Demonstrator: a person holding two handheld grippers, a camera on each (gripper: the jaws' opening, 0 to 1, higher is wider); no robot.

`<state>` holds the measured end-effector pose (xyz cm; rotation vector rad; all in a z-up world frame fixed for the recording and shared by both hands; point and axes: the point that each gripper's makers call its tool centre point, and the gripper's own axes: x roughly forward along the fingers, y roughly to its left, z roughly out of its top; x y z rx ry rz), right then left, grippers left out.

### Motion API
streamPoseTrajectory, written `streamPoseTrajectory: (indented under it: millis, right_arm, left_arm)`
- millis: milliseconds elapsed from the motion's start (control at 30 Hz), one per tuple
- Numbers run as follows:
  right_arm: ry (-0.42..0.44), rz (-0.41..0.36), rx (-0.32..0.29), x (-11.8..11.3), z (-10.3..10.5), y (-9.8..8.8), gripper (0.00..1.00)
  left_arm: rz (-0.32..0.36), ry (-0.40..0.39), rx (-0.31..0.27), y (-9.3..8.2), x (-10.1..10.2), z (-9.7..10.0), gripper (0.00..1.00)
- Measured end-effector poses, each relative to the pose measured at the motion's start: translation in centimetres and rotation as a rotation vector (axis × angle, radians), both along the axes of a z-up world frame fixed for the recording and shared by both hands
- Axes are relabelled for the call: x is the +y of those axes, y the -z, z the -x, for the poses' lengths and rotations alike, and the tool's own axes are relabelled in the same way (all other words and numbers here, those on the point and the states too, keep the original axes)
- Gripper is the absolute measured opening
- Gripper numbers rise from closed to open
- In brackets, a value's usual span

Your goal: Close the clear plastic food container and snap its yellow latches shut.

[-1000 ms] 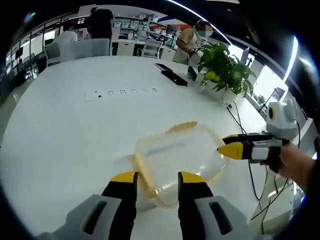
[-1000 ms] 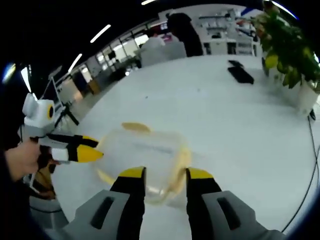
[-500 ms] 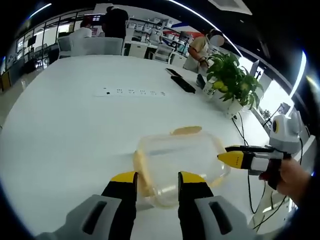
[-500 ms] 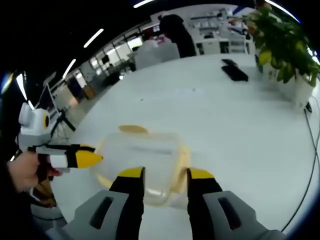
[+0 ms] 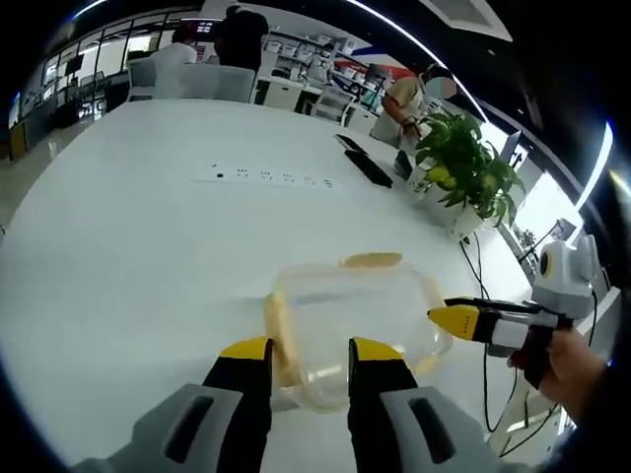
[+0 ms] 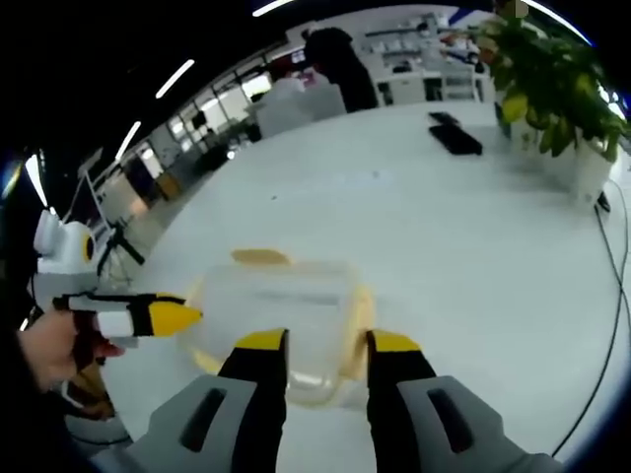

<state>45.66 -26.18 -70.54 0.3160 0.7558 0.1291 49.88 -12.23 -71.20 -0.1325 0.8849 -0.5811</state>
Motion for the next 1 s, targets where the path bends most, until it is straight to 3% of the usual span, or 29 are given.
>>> streamPoseTrajectory:
  millis: [100, 267, 300, 333, 933, 1000]
  right_arm:
    - [0.02, -0.031, 0.022, 0.06, 0.1, 0.13, 0.26]
    - [0.042, -0.017, 0.022, -0.03, -0.06, 0.17, 0.25]
    - [0.086, -0.04, 0.038, 0.0, 0.03, 0.31, 0.24]
    - [0.043, -0.016, 0.027, 0.01, -0.03, 0.43, 0.24]
    - [0.071, -0.023, 0.041, 0.12, 0.27, 0.54, 0.21]
    - [0.062, -0.011, 0.034, 0.14, 0.24, 0.37, 0.21]
  left_arm:
    - [-0.007, -0.002, 0.004, 0.02, -0.02, -0.04, 0.21]
    - [-0.015, -0.006, 0.001, 0.05, -0.04, 0.0, 0.2]
    - [-0.014, -0.007, 0.002, 0.05, -0.04, 0.0, 0.2]
    - [-0.018, -0.005, 0.002, 0.11, -0.03, 0.01, 0.2]
    - [0.027, -0.074, 0.034, 0.57, -0.05, 0.35, 0.14]
    - [0.004, -0.05, 0.022, 0.8, -0.1, 0.44, 0.14]
